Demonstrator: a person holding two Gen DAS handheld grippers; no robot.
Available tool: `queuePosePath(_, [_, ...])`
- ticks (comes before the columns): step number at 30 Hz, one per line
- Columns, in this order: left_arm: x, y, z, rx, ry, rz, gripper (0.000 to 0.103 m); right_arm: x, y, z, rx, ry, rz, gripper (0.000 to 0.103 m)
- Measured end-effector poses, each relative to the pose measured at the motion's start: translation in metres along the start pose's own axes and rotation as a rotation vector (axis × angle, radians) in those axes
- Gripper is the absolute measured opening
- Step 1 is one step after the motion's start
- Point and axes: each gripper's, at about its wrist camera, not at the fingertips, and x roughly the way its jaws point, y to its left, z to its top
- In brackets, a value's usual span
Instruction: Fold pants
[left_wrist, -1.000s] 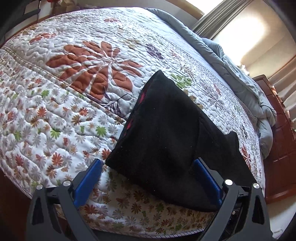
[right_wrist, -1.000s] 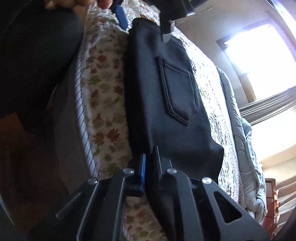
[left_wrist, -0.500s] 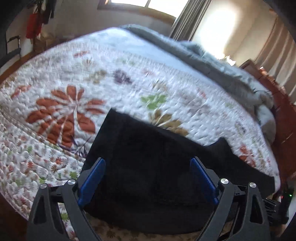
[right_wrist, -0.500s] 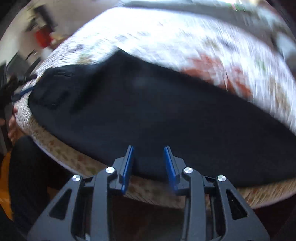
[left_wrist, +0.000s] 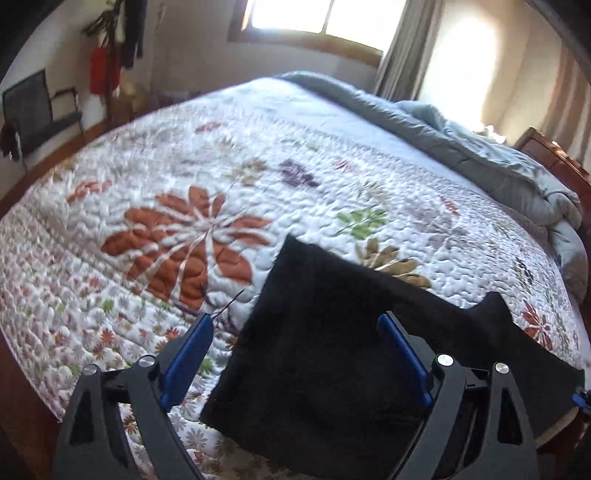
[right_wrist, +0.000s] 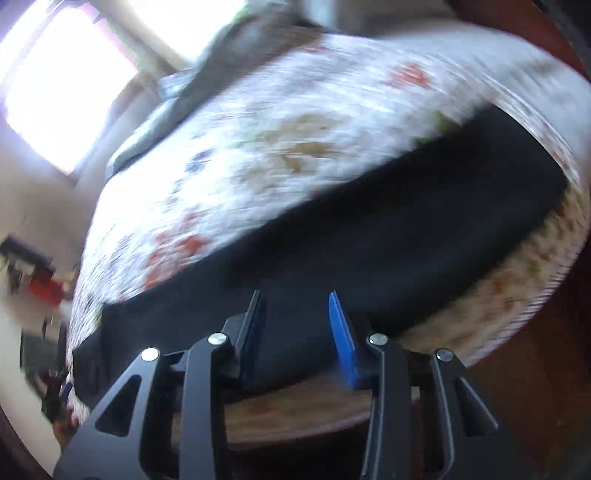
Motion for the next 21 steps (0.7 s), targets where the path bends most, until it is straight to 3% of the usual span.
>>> queuePosePath(2, [-0.003,-0.010,0.004,0.058,-0.028,-0.010,0.091,-0.005,-0.048,0.003,0.098,-0.015,0.021,0.025])
queuePosePath(4, [-0.004,-0.024,0.003,0.132,-0.031,-0.030,0.091,-0.021,-0.080,0.012,0.201,-0.084,0.045,0.030])
queuePosePath(5, [-0.002,-0.031,0.003,0.168,-0.015,-0.046,0.092,-0.034,-0.097,0.016,0.257,-0.132,0.058,0.040])
queuePosePath(8, [0.014,-0.046,-0.001,0.230,0.080,-0.094,0.092,-0.055,-0.154,0.023,0.453,-0.218,0.141,0.046])
queuePosePath(12, [0.047,-0.047,-0.007,0.203,0.240,-0.117,0.093,-0.053,-0.207,0.017,0.658,-0.255,0.260,0.054])
queuePosePath(17, [0.055,-0.041,-0.011,0.165,0.274,-0.135,0.097,-0.034,-0.232,0.012,0.713,-0.261,0.365,0.058])
queuePosePath(21, [0.052,-0.038,-0.009,0.139,0.259,-0.141,0.097,-0.041,-0.235,0.019,0.673,-0.274,0.431,0.060])
